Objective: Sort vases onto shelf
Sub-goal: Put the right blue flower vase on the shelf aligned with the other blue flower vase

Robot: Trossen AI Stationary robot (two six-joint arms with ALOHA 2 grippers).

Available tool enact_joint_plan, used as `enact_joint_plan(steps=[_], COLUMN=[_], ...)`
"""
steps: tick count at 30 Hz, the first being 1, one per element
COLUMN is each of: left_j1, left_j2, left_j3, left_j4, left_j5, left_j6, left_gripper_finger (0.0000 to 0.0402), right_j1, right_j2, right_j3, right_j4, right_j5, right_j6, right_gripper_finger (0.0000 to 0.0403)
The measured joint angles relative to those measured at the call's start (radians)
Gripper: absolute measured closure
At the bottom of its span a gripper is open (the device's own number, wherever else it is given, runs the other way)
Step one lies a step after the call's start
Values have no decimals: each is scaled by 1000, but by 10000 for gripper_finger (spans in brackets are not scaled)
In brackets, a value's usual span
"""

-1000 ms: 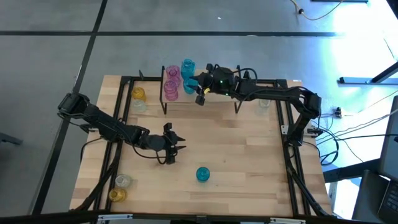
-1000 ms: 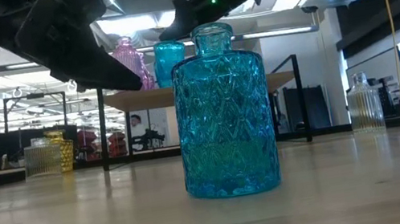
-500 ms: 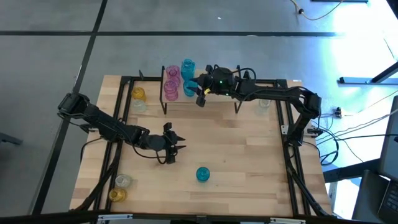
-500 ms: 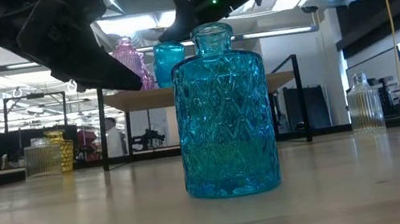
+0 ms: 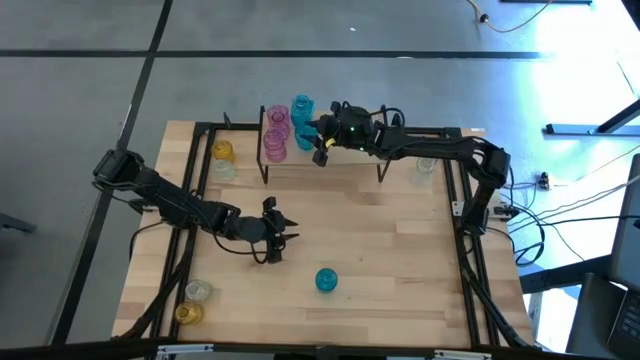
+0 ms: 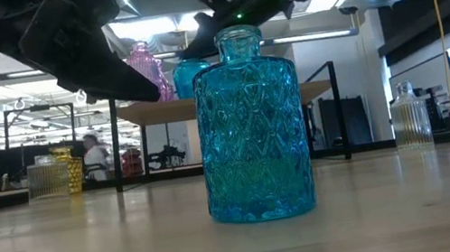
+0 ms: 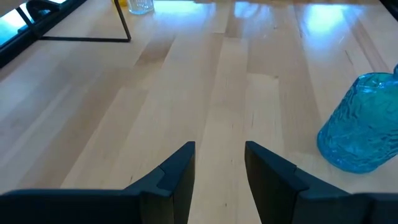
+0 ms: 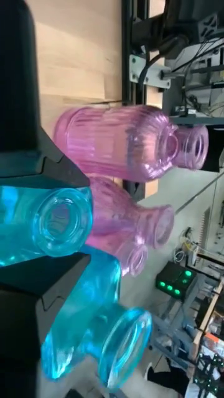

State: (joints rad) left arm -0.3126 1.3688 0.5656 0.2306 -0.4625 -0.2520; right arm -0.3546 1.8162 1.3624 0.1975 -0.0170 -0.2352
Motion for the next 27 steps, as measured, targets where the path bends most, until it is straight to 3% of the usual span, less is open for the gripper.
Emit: enact_joint_plan(steps=[27], left_j1=[0], left_j2=[0], left_j3=[0], left_j4=[-4], left_j5=[5], left_j6=[0], left_gripper_finger=[269], right_j1=[1], right_j2=[51], right_j3=[1], right_j4=[121], right_j5=[25], right_j6=[-34], right_gripper_finger=[278])
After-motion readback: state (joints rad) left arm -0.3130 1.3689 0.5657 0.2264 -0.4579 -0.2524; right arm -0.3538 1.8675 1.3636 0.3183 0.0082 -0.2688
